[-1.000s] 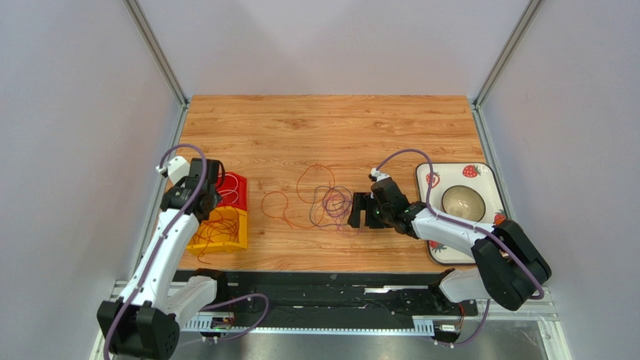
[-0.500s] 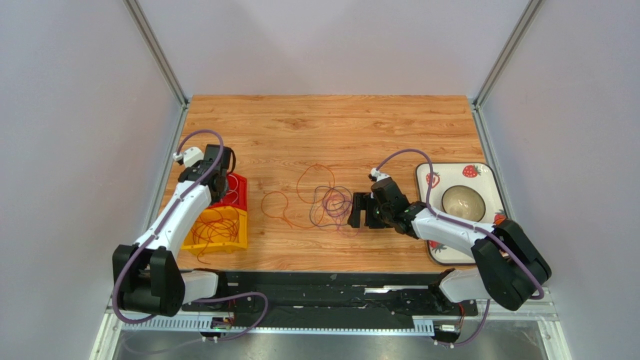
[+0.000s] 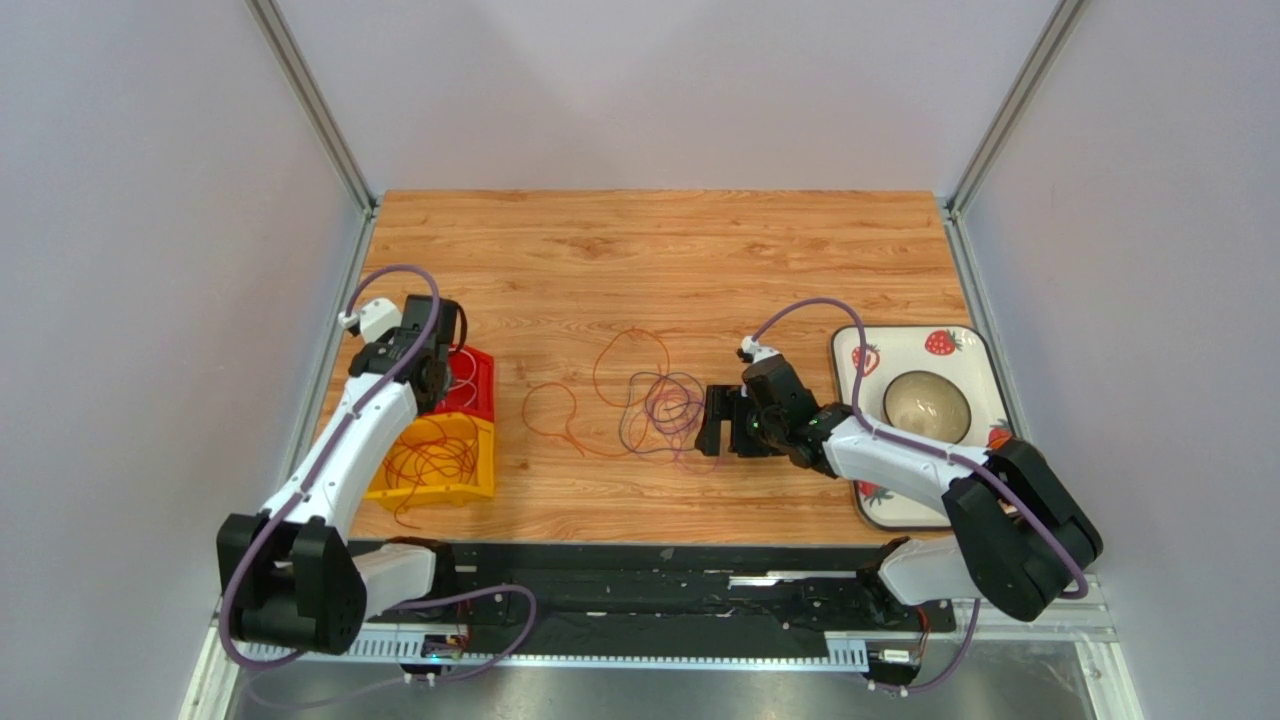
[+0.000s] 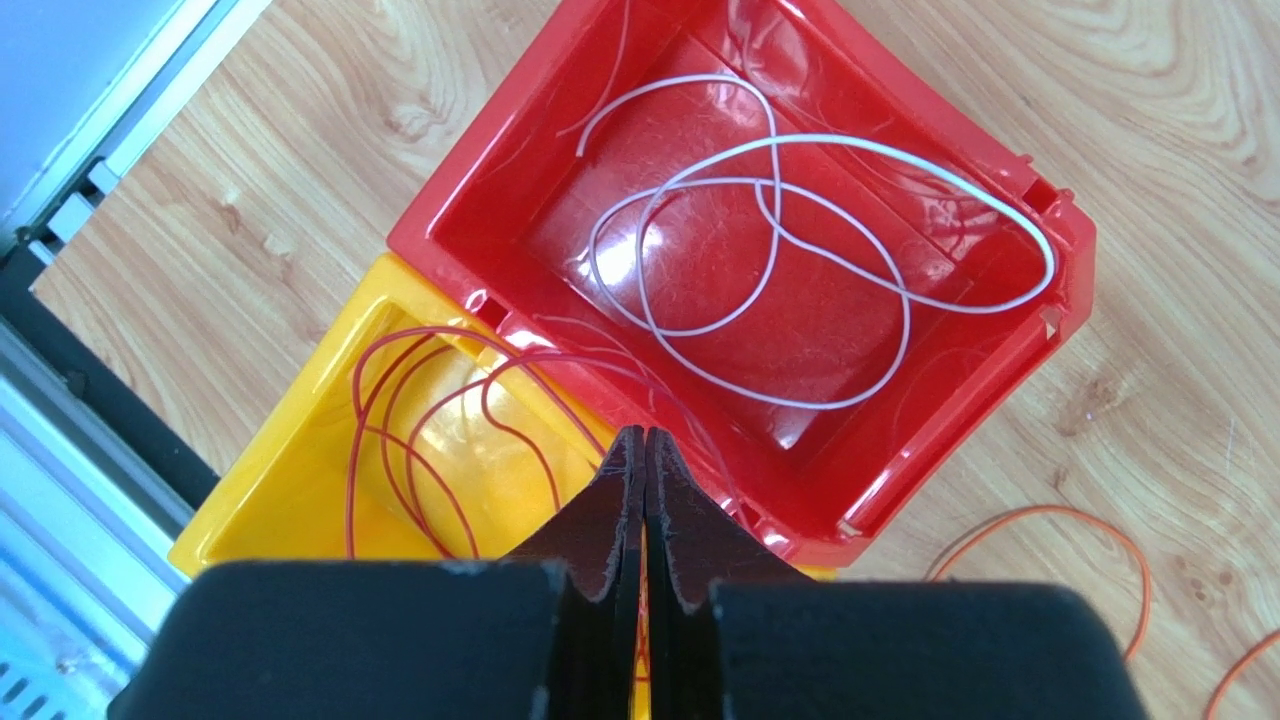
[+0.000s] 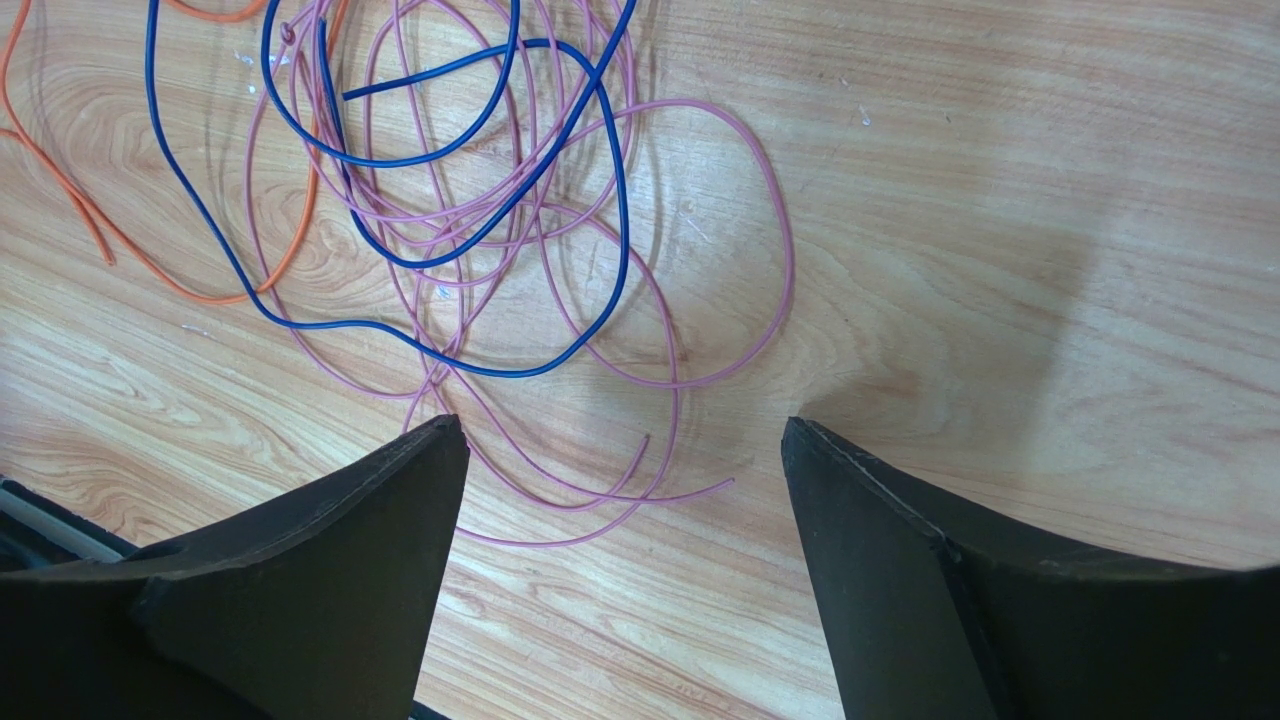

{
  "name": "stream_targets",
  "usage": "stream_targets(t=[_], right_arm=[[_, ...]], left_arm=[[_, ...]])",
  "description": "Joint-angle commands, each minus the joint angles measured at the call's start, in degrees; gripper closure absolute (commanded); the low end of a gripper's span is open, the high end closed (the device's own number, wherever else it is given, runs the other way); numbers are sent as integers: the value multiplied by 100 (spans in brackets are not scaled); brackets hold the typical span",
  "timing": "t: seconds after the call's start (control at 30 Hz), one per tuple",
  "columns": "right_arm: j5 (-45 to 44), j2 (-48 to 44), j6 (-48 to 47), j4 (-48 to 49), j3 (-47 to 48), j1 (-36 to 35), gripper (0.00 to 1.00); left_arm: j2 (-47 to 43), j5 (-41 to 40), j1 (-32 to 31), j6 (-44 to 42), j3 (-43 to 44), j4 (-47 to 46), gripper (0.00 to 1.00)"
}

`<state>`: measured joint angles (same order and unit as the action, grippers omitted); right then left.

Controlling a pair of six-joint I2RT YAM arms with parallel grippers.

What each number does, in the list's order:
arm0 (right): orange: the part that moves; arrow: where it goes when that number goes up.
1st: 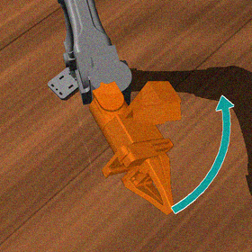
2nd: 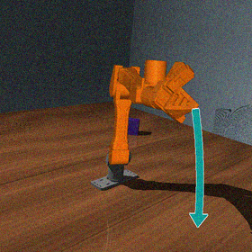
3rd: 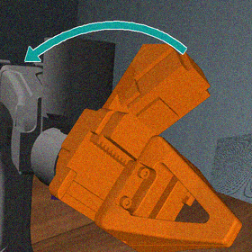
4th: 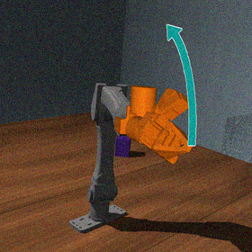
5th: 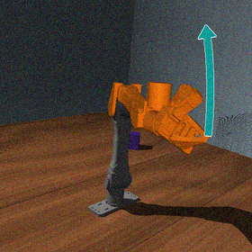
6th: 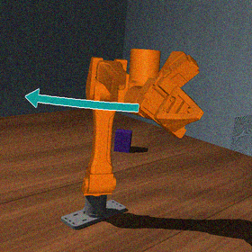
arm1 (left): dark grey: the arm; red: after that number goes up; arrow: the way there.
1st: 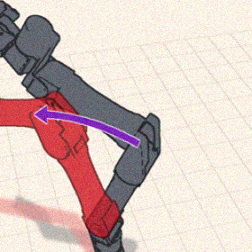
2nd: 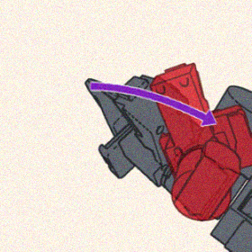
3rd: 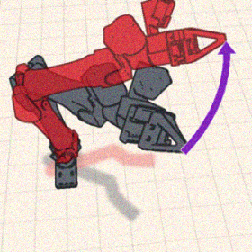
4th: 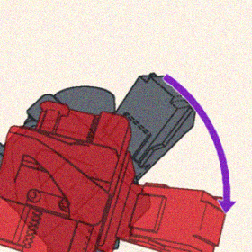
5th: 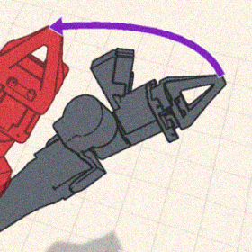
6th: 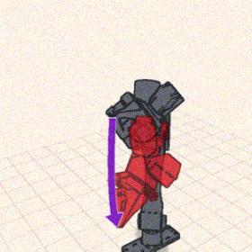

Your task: Untangle the cables

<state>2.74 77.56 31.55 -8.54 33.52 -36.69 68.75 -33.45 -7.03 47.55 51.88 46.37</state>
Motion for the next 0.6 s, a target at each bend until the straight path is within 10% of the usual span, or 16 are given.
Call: stream_targets(t=[0.0,0.13,0.27,0.37,0.57], right_arm=[[139,75,-53,-69,-82,-5,15],[147,75,-44,-69,-82,-14,15],[148,93,-52,-78,-65,-14,15],[148,110,-53,-78,-56,-5,15],[139,137,-53,-96,-38,-5,15]], left_arm=[[-834,-12,35,255,-440,154,100],[-1276,137,35,9,-837,-198,95],[-1399,-29,35,-26,-618,-6,44],[-1426,-109,35,-53,-495,-66,30],[-751,-65,35,-9,-275,-356,30]])
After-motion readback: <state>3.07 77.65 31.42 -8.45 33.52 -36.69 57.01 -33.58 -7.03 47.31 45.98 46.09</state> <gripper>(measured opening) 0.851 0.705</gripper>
